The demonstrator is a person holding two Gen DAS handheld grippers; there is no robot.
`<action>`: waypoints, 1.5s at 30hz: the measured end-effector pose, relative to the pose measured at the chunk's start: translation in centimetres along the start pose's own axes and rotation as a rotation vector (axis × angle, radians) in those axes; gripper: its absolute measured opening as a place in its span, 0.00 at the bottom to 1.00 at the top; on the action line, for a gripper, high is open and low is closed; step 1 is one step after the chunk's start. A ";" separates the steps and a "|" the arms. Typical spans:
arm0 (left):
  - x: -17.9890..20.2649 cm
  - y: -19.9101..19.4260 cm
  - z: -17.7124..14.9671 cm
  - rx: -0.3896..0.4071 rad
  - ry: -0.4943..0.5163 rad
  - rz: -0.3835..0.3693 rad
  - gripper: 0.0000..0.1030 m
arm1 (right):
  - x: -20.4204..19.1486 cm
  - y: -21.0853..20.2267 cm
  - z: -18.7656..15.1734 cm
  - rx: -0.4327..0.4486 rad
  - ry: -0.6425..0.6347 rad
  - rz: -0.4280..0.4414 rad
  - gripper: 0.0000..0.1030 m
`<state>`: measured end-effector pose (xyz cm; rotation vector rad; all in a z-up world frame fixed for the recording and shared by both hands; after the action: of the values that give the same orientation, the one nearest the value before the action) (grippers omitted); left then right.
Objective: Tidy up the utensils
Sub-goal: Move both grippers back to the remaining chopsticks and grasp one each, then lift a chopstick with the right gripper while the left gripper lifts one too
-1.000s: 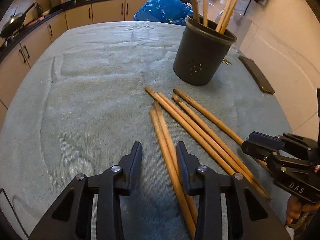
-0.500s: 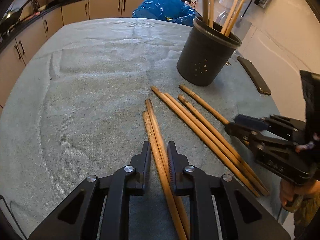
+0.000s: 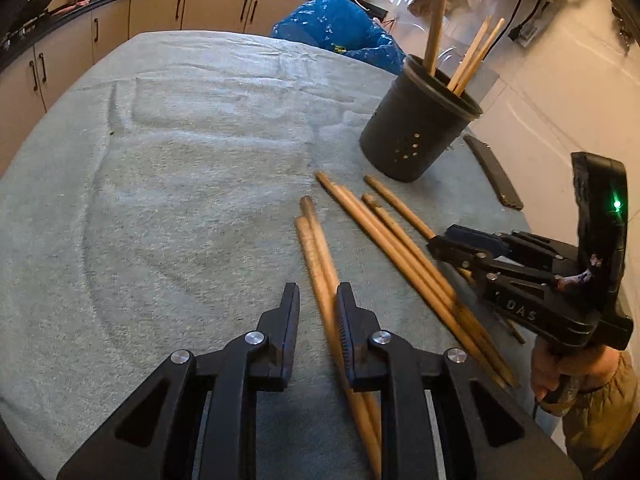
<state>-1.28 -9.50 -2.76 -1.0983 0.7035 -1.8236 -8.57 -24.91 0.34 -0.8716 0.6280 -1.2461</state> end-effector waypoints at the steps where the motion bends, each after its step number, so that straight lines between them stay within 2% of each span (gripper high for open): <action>1: 0.1 0.0 0.0 0.004 0.006 0.004 0.17 | -0.1 0.0 0.0 0.000 -0.002 -0.003 0.29; 11: 2.0 1.0 0.7 0.025 0.093 0.102 0.17 | -0.3 -0.1 -0.2 0.002 0.002 -0.011 0.29; 15: 2.6 2.2 1.6 0.006 0.114 0.125 0.15 | -0.4 -0.1 -0.1 -0.011 0.009 -0.014 0.28; 16: 2.7 2.3 1.6 0.011 0.125 0.137 0.15 | -0.2 0.0 0.0 -0.015 0.016 -0.013 0.27; 18: 2.8 2.2 1.7 0.012 0.132 0.146 0.14 | 0.2 -0.1 -0.1 -0.024 0.041 -0.023 0.13; 22: 1.6 1.4 1.5 -0.007 0.097 0.110 0.13 | 1.5 -0.6 -1.0 -0.031 0.113 0.032 0.11; 27: -0.8 -0.1 0.9 -0.038 0.035 0.042 0.13 | 2.3 -2.2 -3.4 -0.041 0.145 0.031 0.08; 29: -1.6 -0.6 0.5 -0.043 0.013 0.016 0.16 | 2.5 -2.8 -4.4 -0.047 0.154 0.032 0.08; 32: -2.3 -1.1 0.2 -0.027 0.014 0.029 0.16 | 2.6 -3.8 -5.9 -0.052 0.160 0.025 0.08; 37: -2.6 -1.4 0.2 0.007 0.040 0.101 0.14 | 2.7 -4.4 -6.8 -0.048 0.149 0.001 0.08; 43: -1.0 -1.8 1.5 0.030 0.047 0.078 0.15 | 2.4 -4.5 -7.0 -0.043 0.155 -0.018 0.08; 45: -0.2 -1.3 2.8 0.042 0.059 0.084 0.23 | 2.4 -4.5 -7.0 -0.040 0.163 -0.015 0.08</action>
<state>0.73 -8.83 -0.56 -0.9766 0.7317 -1.7978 -16.07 -29.17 0.45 -0.8139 0.7801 -1.3306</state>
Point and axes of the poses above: each gripper's, at about its wrist camera, not at the fingertips, and y roughly the way its jaws point, x to its right, z to its top, the point moved 4 cm from there along y, roughly the way its jaws point, and after that the axes turned 11 degrees about -y, right-handed, at the moved point
